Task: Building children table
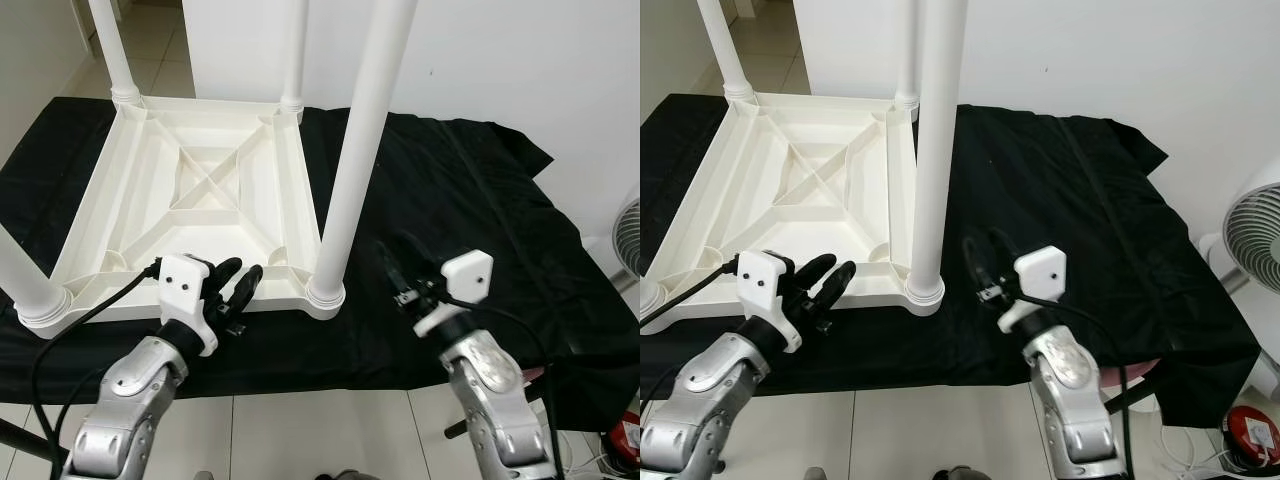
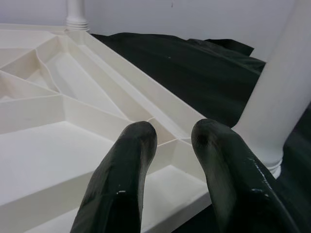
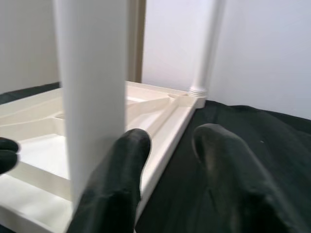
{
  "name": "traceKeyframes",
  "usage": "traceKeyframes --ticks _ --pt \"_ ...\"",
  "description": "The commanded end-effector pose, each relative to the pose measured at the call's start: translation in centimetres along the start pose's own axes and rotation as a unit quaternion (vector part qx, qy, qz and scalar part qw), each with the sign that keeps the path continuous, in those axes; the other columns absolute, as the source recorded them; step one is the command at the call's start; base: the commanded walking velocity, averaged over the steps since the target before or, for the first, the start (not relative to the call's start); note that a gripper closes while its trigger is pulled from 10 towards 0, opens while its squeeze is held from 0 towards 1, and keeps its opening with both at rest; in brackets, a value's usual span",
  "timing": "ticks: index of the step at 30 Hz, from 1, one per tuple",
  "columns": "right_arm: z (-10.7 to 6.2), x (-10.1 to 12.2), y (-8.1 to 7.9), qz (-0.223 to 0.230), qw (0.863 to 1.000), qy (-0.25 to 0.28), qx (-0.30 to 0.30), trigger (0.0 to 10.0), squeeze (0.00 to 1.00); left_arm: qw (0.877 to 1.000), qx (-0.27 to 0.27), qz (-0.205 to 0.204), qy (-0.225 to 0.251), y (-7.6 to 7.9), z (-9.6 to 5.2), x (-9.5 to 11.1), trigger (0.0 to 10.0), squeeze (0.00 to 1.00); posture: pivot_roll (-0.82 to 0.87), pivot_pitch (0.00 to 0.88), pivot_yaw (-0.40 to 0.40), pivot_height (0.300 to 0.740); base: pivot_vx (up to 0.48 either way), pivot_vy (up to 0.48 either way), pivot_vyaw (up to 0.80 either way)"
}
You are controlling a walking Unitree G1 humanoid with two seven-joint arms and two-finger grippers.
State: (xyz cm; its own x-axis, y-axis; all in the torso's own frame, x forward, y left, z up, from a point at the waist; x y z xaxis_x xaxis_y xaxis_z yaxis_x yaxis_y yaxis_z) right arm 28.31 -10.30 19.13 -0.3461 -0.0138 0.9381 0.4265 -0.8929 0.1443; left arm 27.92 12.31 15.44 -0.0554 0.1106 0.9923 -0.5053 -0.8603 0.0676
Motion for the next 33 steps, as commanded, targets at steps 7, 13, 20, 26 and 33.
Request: traceKeyframes --ticks 7,13,20,26,33 --pt "-0.3 0.8 -0.8 0.025 0.999 0.007 0.045 10.0 1.0 0.996 0.081 0.024 0.038 -1.3 0.3 2.1 10.0 0.0 0.04 0.017 -0.078 0.74 0.0 0.0 0.0" --pt "-0.5 0.9 -0.6 0.021 0.998 0.0 0.051 10.0 1.0 0.994 0.102 0.03 0.039 -2.3 0.1 2.5 10.0 0.0 0.04 0.029 -0.073 0.74 0.0 0.0 0.0" --pt "0.7 1.3 -0.8 0.019 0.999 -0.003 0.051 10.0 0.0 0.988 0.151 0.02 0.025 -3.0 0.3 1.8 10.0 0.0 0.04 0.038 -0.073 0.74 0.0 0.0 0.0" --pt "2.2 2.0 -1.6 0.046 0.998 0.008 0.047 10.0 0.0 0.987 0.156 0.023 0.032 -2.2 0.7 1.9 10.0 0.0 0.05 0.037 -0.089 0.74 0.0 0.0 0.0" --pt "2.8 2.2 -2.3 0.053 0.997 0.012 0.055 10.0 0.0 0.986 0.162 0.021 0.039 -2.4 0.9 2.2 10.0 0.0 0.06 0.038 -0.095 0.74 0.0 0.0 0.0"
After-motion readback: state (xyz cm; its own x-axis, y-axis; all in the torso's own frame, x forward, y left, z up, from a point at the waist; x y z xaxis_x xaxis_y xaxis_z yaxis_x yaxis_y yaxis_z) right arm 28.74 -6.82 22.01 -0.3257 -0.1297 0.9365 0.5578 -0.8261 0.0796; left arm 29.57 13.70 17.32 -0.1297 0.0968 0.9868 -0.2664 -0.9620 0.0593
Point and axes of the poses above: a point about 5 cm out from each wrist's last joint towards the gripper, its own z axis pointing out of the wrist towards the gripper, its own x axis along the axis of the wrist's last joint, y = z × x, the point moved 4 cm from there along z, pointing out of the wrist towards the gripper, and after that the axes turned 3 degrees about -z, right-handed, at the moved point
